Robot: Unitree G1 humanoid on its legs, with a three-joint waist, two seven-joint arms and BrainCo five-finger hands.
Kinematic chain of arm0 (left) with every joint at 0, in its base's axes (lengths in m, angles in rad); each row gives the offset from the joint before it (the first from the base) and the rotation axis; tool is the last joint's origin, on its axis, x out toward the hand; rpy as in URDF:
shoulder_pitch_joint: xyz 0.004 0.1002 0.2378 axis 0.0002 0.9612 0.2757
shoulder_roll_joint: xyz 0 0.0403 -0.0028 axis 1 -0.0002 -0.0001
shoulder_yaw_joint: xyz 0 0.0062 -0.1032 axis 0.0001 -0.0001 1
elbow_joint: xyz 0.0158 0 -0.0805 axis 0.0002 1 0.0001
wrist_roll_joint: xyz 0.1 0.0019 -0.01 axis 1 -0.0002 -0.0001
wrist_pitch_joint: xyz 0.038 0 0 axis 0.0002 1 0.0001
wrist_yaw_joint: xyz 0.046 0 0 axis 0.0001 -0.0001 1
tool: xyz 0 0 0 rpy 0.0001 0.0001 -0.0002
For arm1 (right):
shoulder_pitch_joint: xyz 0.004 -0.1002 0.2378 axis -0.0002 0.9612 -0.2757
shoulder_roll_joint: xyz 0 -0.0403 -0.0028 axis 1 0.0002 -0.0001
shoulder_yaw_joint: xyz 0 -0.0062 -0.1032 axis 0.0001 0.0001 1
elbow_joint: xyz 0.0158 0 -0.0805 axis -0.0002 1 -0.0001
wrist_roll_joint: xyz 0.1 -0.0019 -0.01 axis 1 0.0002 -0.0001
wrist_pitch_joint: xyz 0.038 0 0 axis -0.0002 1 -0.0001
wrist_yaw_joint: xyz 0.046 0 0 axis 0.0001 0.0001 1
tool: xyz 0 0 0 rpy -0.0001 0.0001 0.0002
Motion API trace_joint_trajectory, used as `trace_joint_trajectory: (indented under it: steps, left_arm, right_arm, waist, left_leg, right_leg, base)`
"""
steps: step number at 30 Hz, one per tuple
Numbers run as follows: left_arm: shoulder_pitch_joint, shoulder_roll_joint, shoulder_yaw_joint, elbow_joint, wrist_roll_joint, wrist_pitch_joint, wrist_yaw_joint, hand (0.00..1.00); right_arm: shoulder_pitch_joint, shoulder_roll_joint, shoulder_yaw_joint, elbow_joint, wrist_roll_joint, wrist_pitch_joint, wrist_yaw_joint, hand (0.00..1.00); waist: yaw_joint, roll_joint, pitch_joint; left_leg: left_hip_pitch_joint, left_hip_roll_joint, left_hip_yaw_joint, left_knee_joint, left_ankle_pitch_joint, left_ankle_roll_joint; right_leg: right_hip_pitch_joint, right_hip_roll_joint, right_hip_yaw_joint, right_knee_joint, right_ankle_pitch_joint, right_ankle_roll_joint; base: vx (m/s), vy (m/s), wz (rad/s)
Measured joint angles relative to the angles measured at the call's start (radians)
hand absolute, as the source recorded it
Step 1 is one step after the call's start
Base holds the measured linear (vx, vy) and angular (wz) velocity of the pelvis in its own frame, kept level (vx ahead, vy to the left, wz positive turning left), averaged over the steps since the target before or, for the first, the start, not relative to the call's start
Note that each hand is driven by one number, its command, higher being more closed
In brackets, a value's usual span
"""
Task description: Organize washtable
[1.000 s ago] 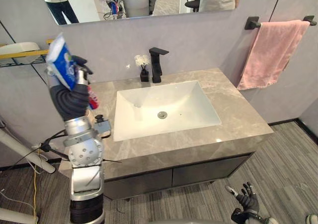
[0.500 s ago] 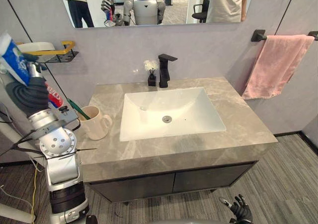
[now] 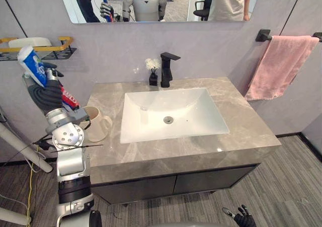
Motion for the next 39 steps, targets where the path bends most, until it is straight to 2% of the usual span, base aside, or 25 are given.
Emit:
trace_joint_trajectory:
  steps: [6, 19, 39]
  left_arm:
    - [-0.017, 0.0, -0.036, 0.009, -0.009, -0.001, -0.005, 1.0]
    - [-0.043, -0.009, -0.057, 0.057, -0.03, 0.0, -0.026, 1.0]
    - [0.009, -0.026, -0.025, 0.11, -0.027, 0.009, -0.025, 1.0]
  right_arm:
    - [-0.011, -0.001, 0.0, 0.002, -0.013, 0.0, -0.001, 0.0]
    - [-0.021, -0.004, -0.003, 0.006, -0.03, 0.001, -0.002, 0.0]
    - [-0.037, -0.017, -0.002, 0.006, -0.039, 0.001, -0.002, 0.0]
  waist:
    - [-0.001, -0.013, 0.008]
    - [-0.001, -0.021, 0.039]
    - [0.0, -0.022, 0.068]
  left_leg:
    - [-0.007, -0.001, 0.009, -0.003, 0.0, 0.0]
    - [-0.015, -0.003, 0.023, -0.002, 0.0, 0.0]
    - [-0.012, -0.006, 0.047, -0.003, 0.0, 0.0]
  right_leg:
    - [-0.013, 0.0, 0.01, 0.0, 0.0, 0.0]
    - [-0.027, -0.001, 0.025, 0.002, 0.008, -0.004]
    - [-0.035, -0.004, 0.048, -0.001, 0.017, -0.002]
  base:
    - [0.0, 0.02, -0.04]
    - [0.0, 0.003, -0.02]
    - [-0.01, 0.004, -0.03]
